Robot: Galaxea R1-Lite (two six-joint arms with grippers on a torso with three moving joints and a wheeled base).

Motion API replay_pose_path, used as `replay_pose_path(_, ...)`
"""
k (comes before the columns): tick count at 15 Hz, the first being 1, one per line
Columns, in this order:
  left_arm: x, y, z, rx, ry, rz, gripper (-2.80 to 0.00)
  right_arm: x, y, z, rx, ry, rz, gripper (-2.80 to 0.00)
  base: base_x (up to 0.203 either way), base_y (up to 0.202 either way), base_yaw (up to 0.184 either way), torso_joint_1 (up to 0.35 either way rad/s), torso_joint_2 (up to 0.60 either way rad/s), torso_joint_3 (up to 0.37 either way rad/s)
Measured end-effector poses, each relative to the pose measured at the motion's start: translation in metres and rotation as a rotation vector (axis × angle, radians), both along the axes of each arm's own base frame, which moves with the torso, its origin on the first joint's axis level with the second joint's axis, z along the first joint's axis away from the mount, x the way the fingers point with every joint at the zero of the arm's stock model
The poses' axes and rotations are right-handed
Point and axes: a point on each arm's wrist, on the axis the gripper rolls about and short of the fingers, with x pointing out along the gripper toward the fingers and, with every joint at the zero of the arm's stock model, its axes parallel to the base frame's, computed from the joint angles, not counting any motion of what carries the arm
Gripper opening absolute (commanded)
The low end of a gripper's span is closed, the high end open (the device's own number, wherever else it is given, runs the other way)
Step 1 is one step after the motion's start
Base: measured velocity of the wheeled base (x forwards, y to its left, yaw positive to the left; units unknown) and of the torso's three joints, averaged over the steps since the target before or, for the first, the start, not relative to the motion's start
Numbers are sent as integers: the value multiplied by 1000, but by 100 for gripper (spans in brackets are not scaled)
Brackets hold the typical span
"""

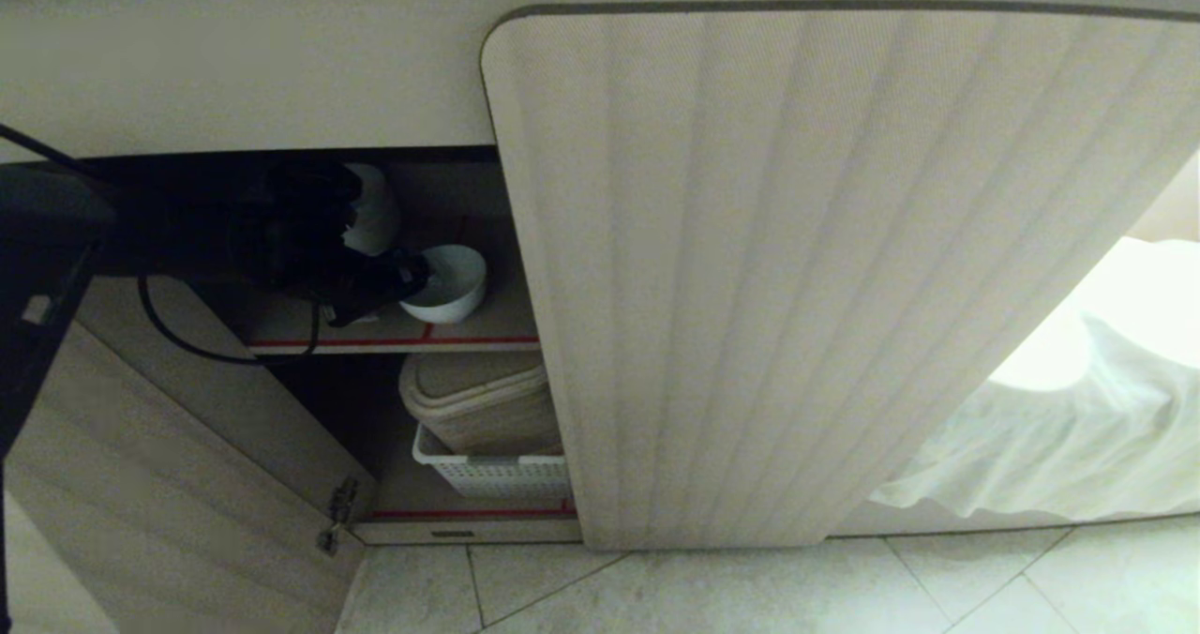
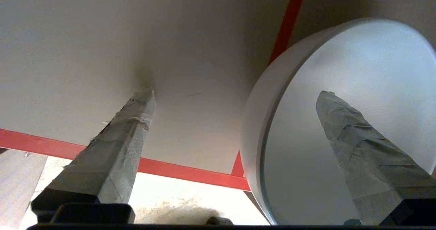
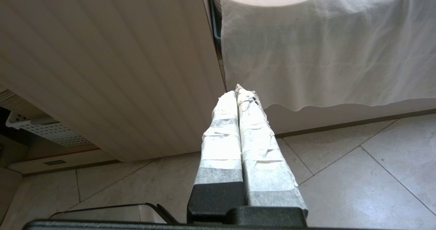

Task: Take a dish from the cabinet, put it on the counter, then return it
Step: Take the bowl from the cabinet

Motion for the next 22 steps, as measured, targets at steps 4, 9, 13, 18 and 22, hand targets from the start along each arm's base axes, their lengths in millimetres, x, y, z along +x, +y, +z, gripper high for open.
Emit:
replay_pose_path(4,1,0,-1,1,-1,1,0,0,0,0,0,0,0,-280,0,0,0,0,0,0)
replay_pose_path(9,4,0,-8,4,7,2,0,0,0,0,0,0,0,-280,0,0,0,0,0,0)
replay_pose_path(13,11,0,-7,4,-5,3,0,0,0,0,0,0,0,-280,0,0,0,0,0,0)
replay_pose_path(18,20,-2,-9,4,-17,0,0,0,0,0,0,0,0,-280,0,0,0,0,0,0)
replay_pose_path(22,22,-3,-11,4,-14,-2,0,0,0,0,0,0,0,-280,0,0,0,0,0,0)
